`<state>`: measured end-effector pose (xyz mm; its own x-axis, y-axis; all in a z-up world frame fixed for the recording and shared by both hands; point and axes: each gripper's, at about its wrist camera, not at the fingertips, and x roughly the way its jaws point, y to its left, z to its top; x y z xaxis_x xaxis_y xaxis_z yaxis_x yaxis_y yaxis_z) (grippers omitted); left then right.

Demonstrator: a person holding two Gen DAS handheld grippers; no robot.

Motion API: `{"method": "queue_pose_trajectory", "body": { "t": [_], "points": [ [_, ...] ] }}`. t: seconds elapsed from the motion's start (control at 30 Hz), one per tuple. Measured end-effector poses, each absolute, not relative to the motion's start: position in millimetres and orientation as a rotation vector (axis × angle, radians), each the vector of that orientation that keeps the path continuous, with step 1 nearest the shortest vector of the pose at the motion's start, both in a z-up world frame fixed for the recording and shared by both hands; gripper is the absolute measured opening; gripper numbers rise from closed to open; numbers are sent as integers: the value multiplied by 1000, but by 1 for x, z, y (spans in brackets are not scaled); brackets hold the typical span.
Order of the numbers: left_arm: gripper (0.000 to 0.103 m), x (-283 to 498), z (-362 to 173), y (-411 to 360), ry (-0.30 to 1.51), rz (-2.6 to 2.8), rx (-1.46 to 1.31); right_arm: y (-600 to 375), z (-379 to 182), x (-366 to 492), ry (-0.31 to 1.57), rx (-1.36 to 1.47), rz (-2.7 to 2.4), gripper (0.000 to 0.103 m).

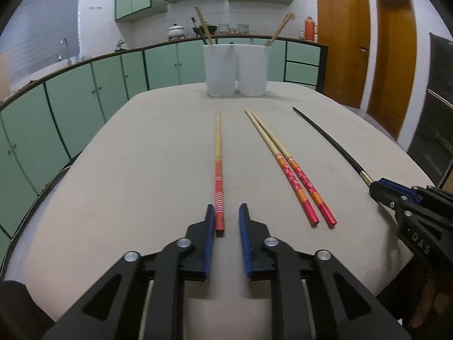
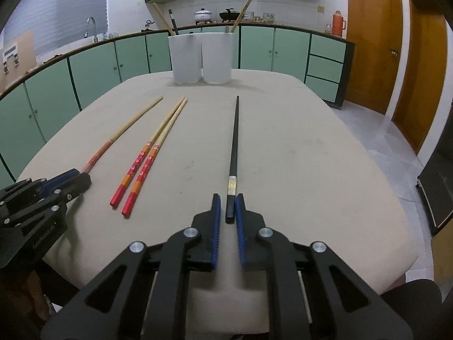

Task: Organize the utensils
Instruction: 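Grasp the black chopstick with the right tool while the left tool grasps a red-patterned chopstick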

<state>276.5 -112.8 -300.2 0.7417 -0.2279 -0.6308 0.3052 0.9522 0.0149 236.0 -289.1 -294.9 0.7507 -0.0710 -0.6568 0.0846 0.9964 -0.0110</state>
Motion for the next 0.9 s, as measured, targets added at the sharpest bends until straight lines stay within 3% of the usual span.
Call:
{"method": "queue_pose_trajectory", "body": {
  "t": [0.13, 0.23, 0.33, 0.4, 0.5, 0.6, 0.63, 0.67, 0.7, 0.9],
  "points": [
    [19, 281, -299, -109, 683, -327, 100, -290, -296, 234, 717, 19, -83, 16],
    [9, 281, -299, -111, 689, -370, 100, -288, -295, 234, 721, 25, -66, 18],
    [9, 277, -298, -115, 691, -406, 105, -286, -296, 233, 720, 25, -49, 18],
    [11, 277, -299, -118, 689, -395, 123, -287, -296, 233, 719, 30, -48, 18],
    [22, 278, -299, -117, 684, -365, 123, -287, -296, 233, 721, 36, -48, 18],
    [23, 279, -299, -116, 684, -360, 113, -287, -296, 233, 723, 38, -45, 16],
    [21, 279, -300, -117, 684, -364, 117, -288, -296, 234, 725, 43, -42, 13],
    [9, 280, -299, -117, 685, -372, 113, -289, -296, 235, 728, 48, -40, 11],
    [8, 281, -299, -118, 690, -377, 112, -289, -295, 236, 732, 54, -35, 7],
    [6, 284, -281, -108, 710, -358, 71, -294, -271, 231, 710, 83, -21, 7]
  ]
}}
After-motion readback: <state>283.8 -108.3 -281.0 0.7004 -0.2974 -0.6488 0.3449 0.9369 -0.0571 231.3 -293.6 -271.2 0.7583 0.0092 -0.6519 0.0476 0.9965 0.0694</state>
